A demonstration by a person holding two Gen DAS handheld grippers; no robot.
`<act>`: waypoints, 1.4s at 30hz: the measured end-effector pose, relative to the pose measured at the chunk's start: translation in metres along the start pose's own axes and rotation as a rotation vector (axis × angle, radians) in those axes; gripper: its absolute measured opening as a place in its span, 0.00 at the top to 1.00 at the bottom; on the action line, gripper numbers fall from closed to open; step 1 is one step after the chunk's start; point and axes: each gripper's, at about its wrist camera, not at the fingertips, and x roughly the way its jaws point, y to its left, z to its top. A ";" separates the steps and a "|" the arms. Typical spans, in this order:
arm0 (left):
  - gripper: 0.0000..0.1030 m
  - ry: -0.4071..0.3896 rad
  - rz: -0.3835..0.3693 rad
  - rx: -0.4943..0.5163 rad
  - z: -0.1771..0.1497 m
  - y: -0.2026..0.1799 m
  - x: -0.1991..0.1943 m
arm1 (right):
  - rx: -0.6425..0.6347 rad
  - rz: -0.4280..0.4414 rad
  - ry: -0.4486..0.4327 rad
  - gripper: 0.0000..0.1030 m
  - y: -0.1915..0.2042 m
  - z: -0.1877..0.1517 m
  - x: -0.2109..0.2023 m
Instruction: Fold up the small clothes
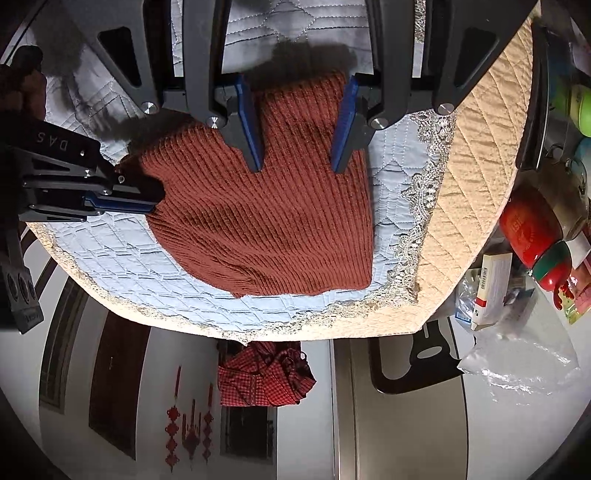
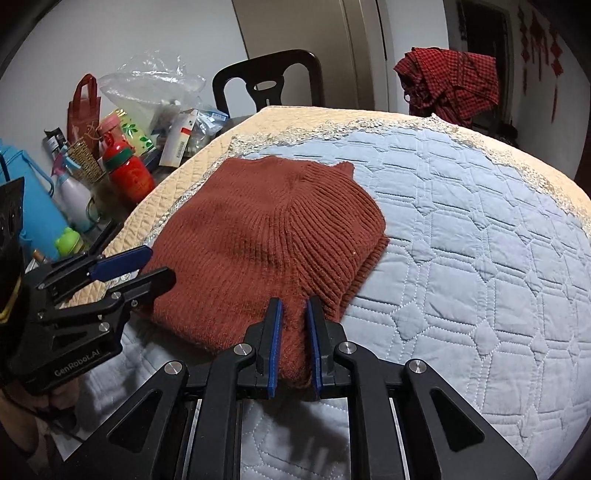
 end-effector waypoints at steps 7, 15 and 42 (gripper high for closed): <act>0.61 -0.006 0.022 0.018 -0.003 -0.005 0.002 | 0.014 0.018 -0.022 0.88 -0.003 -0.004 -0.002; 0.61 0.008 0.008 -0.027 -0.005 0.001 -0.010 | 0.026 0.029 -0.030 0.86 -0.003 -0.004 -0.014; 0.59 0.065 -0.012 -0.054 -0.038 0.002 -0.044 | -0.010 0.007 -0.007 0.81 0.017 -0.046 -0.054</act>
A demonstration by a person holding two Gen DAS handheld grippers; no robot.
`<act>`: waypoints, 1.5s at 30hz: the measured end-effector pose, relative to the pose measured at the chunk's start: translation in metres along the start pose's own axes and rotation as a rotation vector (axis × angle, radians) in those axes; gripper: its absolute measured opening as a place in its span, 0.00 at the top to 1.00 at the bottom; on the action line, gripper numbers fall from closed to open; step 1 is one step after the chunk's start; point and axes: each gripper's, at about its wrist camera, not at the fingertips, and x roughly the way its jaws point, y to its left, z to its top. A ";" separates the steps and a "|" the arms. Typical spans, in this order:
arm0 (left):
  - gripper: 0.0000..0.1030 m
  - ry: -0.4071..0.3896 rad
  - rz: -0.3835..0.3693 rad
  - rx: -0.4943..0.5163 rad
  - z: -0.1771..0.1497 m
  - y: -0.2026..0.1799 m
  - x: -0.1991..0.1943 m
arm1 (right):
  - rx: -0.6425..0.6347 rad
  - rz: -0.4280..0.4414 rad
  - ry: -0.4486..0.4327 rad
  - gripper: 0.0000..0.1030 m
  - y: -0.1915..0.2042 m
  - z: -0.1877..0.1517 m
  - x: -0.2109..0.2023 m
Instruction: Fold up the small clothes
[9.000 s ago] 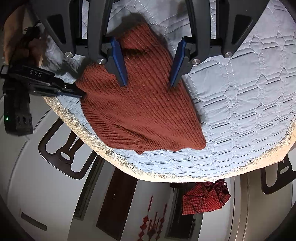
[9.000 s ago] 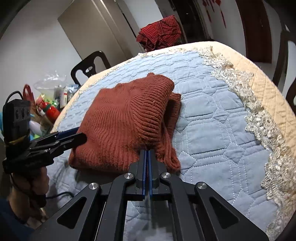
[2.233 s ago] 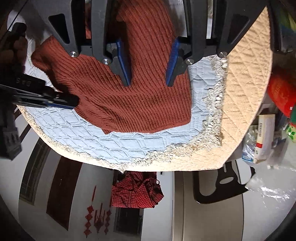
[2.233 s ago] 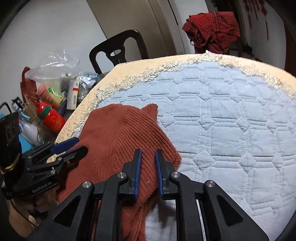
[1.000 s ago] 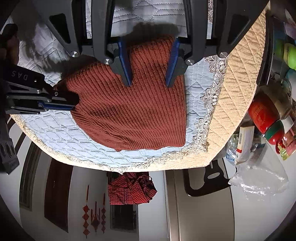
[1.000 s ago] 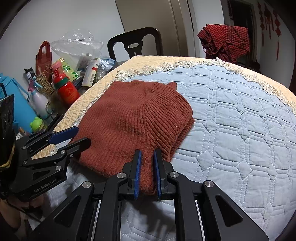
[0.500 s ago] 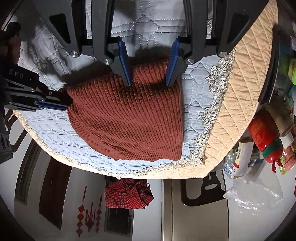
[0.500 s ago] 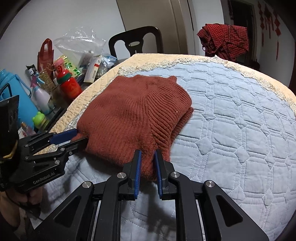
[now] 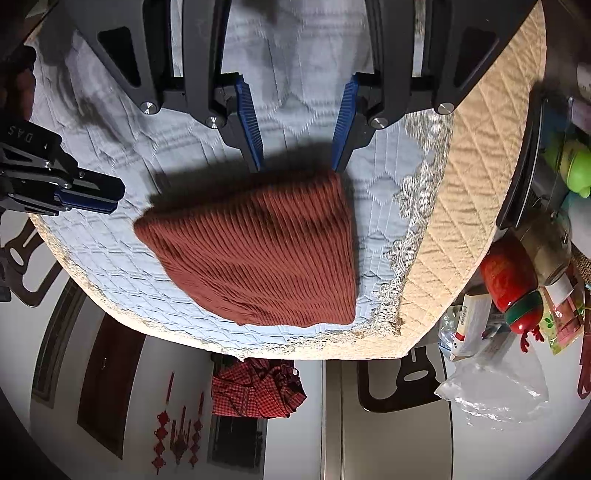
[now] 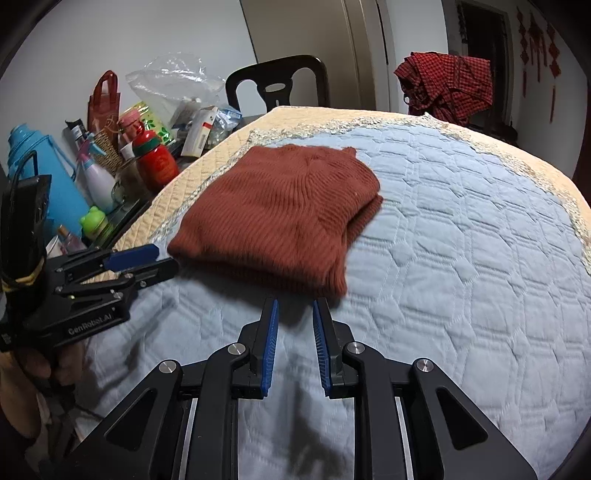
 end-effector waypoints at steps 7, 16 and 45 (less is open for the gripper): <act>0.54 -0.041 -0.030 -0.001 0.003 -0.002 -0.025 | -0.010 0.002 -0.039 0.80 0.004 -0.004 -0.021; 0.54 -0.105 -0.027 0.024 0.060 -0.010 0.017 | 0.032 0.046 -0.078 0.81 -0.007 0.053 0.028; 0.55 -0.019 0.004 -0.014 0.023 0.001 0.028 | -0.022 -0.016 -0.005 0.81 0.003 0.023 0.029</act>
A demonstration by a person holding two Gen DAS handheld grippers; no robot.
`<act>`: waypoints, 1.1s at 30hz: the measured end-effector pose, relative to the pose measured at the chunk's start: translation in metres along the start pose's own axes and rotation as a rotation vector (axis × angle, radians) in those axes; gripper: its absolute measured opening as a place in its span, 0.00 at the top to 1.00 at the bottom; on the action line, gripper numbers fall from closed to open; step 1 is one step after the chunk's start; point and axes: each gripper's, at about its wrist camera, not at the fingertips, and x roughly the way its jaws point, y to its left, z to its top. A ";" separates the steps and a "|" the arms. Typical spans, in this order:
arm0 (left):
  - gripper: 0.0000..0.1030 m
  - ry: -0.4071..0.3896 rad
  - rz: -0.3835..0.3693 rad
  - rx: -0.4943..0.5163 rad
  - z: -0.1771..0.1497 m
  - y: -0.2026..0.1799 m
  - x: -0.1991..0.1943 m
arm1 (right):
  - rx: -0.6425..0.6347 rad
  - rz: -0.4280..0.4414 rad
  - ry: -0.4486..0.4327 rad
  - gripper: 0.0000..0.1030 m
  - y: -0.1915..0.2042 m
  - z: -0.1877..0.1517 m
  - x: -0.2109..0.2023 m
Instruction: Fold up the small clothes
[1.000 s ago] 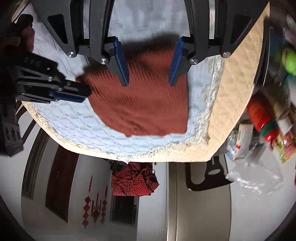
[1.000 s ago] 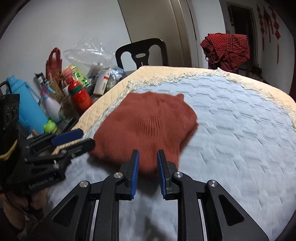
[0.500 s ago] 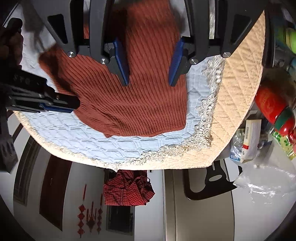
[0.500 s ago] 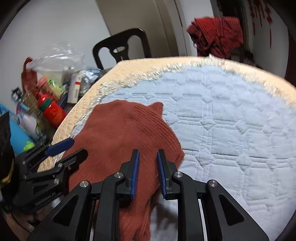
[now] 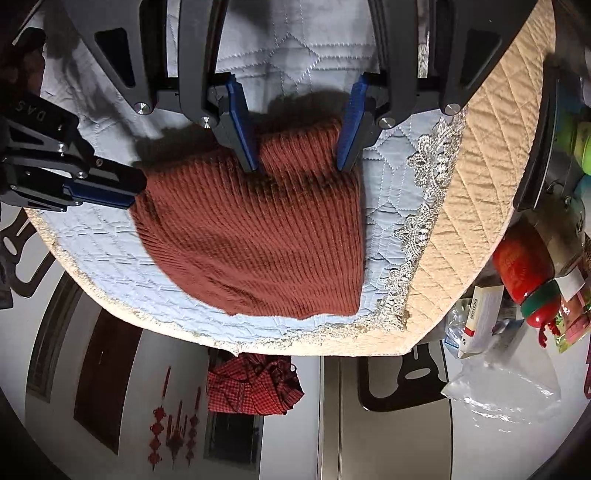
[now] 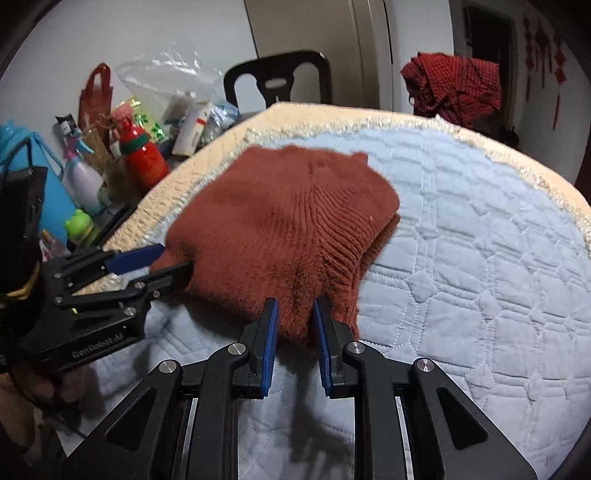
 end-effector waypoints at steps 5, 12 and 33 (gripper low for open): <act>0.55 0.010 0.021 0.011 -0.010 -0.003 -0.011 | -0.006 -0.010 0.009 0.81 0.004 -0.009 -0.013; 0.54 0.071 0.050 0.033 -0.028 -0.004 0.000 | -0.017 -0.059 0.075 0.81 0.004 -0.027 0.002; 0.10 0.105 0.044 0.017 -0.032 0.007 0.008 | -0.018 -0.088 0.052 0.68 0.004 -0.032 0.008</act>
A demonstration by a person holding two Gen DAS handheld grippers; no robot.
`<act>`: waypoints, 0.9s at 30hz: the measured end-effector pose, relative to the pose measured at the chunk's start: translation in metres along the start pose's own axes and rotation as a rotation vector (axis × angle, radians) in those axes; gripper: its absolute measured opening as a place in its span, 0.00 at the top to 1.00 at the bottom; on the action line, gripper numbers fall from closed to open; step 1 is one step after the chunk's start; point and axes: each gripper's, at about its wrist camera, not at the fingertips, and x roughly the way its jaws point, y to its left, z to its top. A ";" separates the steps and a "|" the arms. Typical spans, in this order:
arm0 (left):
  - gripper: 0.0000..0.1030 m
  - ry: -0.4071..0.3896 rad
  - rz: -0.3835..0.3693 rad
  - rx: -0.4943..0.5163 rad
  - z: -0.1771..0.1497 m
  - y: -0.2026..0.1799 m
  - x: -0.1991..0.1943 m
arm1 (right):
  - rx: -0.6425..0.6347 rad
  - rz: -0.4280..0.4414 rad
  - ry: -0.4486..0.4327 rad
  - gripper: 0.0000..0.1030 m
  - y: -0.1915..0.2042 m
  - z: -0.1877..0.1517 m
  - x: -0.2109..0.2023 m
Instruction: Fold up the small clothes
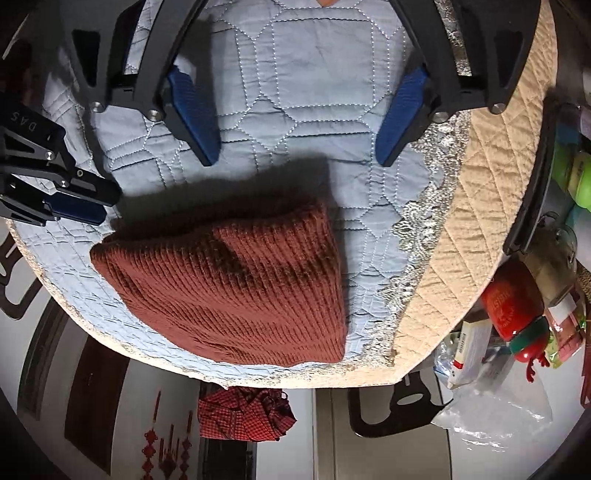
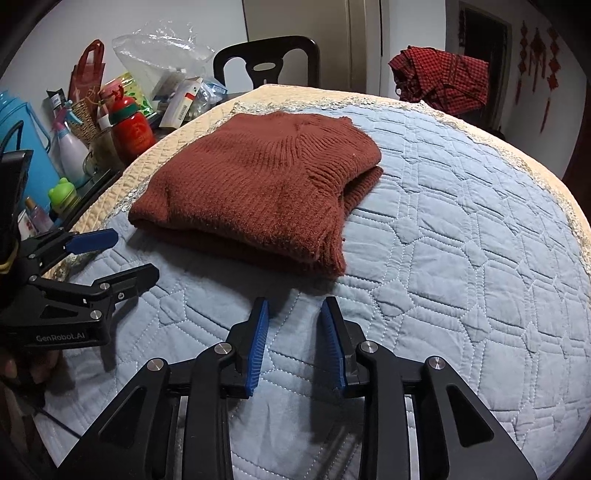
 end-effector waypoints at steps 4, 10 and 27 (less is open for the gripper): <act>0.03 0.015 -0.005 0.031 0.000 -0.006 0.003 | -0.012 0.035 0.002 0.54 0.002 0.000 0.001; 0.02 0.018 -0.011 0.032 0.000 -0.006 0.004 | -0.133 0.034 0.034 0.23 0.025 -0.002 0.006; 0.01 0.020 -0.010 0.030 0.001 -0.004 0.005 | -0.040 -0.019 0.025 0.23 0.008 -0.003 0.001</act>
